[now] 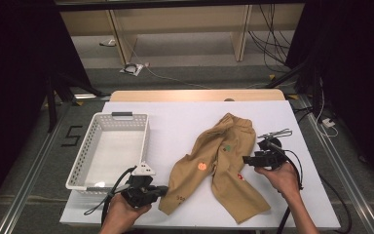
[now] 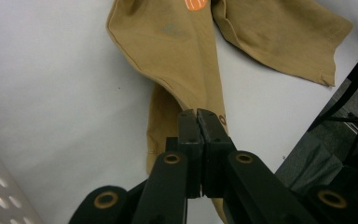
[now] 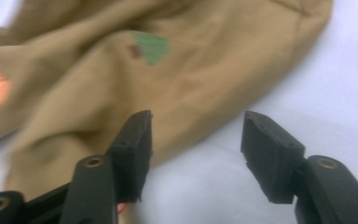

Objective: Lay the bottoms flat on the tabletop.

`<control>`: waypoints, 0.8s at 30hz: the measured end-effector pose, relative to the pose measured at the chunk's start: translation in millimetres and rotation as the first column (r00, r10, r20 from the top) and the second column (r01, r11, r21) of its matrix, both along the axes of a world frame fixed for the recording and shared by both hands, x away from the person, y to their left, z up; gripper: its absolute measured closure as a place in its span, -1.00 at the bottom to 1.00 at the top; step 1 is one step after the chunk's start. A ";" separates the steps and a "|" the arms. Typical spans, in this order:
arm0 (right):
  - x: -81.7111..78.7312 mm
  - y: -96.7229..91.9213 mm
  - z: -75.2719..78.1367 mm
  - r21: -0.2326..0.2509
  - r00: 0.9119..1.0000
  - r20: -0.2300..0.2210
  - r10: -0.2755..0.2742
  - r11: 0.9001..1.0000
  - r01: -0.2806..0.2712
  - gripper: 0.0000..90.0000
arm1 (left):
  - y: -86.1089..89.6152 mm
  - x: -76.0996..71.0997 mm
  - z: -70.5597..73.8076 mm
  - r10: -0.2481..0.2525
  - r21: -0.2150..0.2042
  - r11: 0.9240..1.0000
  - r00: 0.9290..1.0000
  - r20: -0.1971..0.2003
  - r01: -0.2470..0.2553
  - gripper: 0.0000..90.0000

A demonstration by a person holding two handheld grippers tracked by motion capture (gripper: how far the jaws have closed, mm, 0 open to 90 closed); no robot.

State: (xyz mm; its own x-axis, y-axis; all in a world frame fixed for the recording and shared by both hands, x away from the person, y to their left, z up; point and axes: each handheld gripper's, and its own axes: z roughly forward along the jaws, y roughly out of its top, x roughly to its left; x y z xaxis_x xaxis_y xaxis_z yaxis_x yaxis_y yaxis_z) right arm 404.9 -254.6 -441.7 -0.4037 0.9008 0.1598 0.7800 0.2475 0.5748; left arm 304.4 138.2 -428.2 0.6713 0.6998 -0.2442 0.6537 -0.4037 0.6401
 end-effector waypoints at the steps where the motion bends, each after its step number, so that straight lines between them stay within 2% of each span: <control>1: 7.9 -1.2 -6.5 -0.006 1.000 -0.015 -0.021 1.000 0.021 -0.08 | 0.0 -0.1 -0.2 0.000 -0.001 1.000 1.000 0.000 0.000 0.96; 4: 18.4 -0.1 -12.0 0.023 0.998 -0.036 -0.043 0.999 0.044 -0.12 | 0.2 0.1 -0.2 0.001 -0.001 1.000 1.000 0.000 -0.001 0.96; 7: 28.9 4.5 -20.3 0.002 0.995 -0.077 -0.058 0.998 0.058 -0.14 | 0.1 -0.1 -0.5 -0.002 -0.002 1.000 1.000 -0.001 0.002 0.96; 9: 34.9 8.1 -26.4 -0.005 0.994 -0.097 -0.054 0.999 0.053 -0.07 | 0.1 -0.2 -0.6 -0.002 -0.002 1.000 1.000 0.000 0.002 0.96; 14: 42.3 11.7 -27.2 -0.031 0.995 -0.070 -0.065 0.998 0.063 0.64 | 0.6 0.1 -1.2 -0.001 -0.001 1.000 1.000 -0.002 0.001 0.96; 15: 43.5 12.4 -27.4 -0.038 0.996 -0.064 -0.060 0.998 0.058 0.72 | 0.6 0.1 -1.2 -0.001 -0.001 1.000 1.000 -0.001 0.001 0.96; 16: 43.5 12.4 -27.4 -0.038 0.996 -0.064 -0.060 0.998 0.058 0.72 | 0.6 0.1 -1.2 -0.001 -0.001 1.000 1.000 -0.001 0.001 0.96; 17: 46.2 12.9 -24.1 -0.043 0.997 -0.049 -0.065 0.997 0.063 0.84 | 0.8 0.1 -1.2 0.000 -0.002 1.000 1.000 -0.001 0.000 0.96; 21: 54.0 9.1 -12.9 -0.041 0.996 -0.007 -0.088 0.995 0.087 0.88 | 1.5 0.6 -0.6 0.006 -0.011 1.000 1.000 0.002 -0.006 0.96; 24: 62.6 5.8 -1.3 -0.038 0.991 0.044 -0.122 0.992 0.124 0.88 | 2.5 1.0 -0.1 0.015 -0.019 1.000 1.000 0.009 -0.015 0.95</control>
